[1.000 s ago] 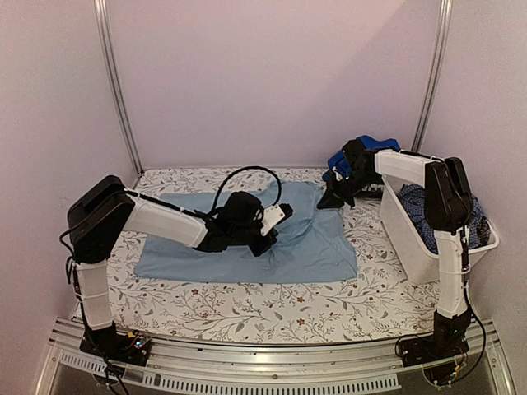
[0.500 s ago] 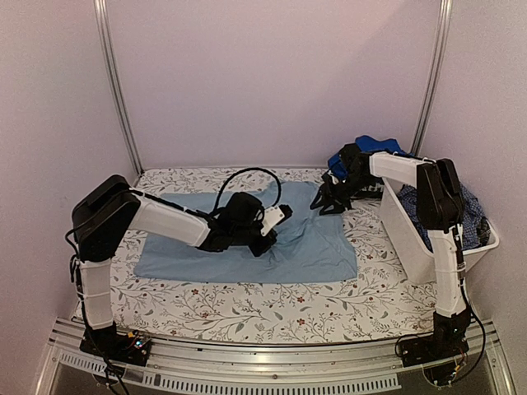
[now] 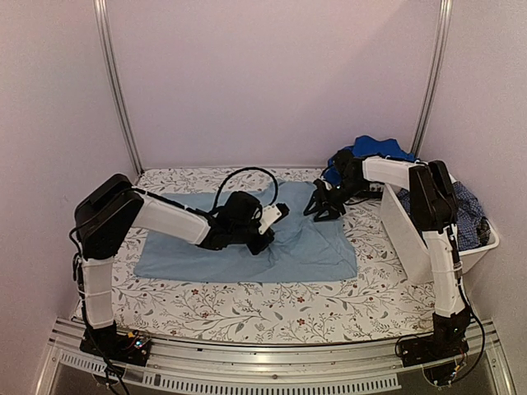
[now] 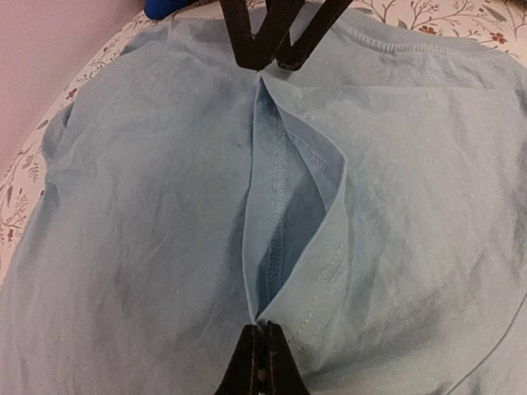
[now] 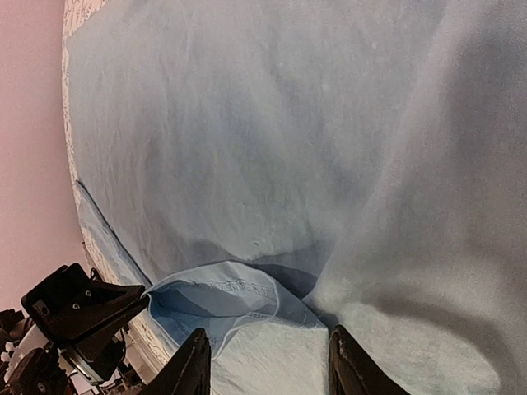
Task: Fold and stack the mixed laundry pile
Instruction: Pick up the 1/3-folded T-shirt from the center of the board.
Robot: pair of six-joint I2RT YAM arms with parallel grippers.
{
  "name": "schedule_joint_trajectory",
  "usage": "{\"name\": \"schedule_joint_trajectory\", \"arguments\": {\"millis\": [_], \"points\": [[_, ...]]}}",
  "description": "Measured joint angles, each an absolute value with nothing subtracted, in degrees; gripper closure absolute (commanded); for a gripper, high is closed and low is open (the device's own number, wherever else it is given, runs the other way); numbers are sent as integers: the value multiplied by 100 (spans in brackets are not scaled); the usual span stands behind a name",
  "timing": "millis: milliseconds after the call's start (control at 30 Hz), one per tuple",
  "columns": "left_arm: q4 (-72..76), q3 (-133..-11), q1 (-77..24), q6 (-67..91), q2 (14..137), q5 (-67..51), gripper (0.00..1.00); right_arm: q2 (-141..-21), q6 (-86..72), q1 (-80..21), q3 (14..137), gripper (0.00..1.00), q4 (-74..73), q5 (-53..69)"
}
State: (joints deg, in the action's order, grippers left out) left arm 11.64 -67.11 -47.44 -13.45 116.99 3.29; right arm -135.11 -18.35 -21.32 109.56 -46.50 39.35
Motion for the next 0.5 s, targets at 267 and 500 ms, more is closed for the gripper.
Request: {"name": "schedule_joint_trajectory", "arguments": {"millis": [267, 500], "points": [[1120, -6849, -4687, -1345, 11841, 268, 100, -13666, -1741, -2202, 11030, 58, -4637, 3966], [1120, -6908, -4665, -1347, 11843, 202, 100, -13734, -1719, -2213, 11037, 88, -4600, 3977]]}}
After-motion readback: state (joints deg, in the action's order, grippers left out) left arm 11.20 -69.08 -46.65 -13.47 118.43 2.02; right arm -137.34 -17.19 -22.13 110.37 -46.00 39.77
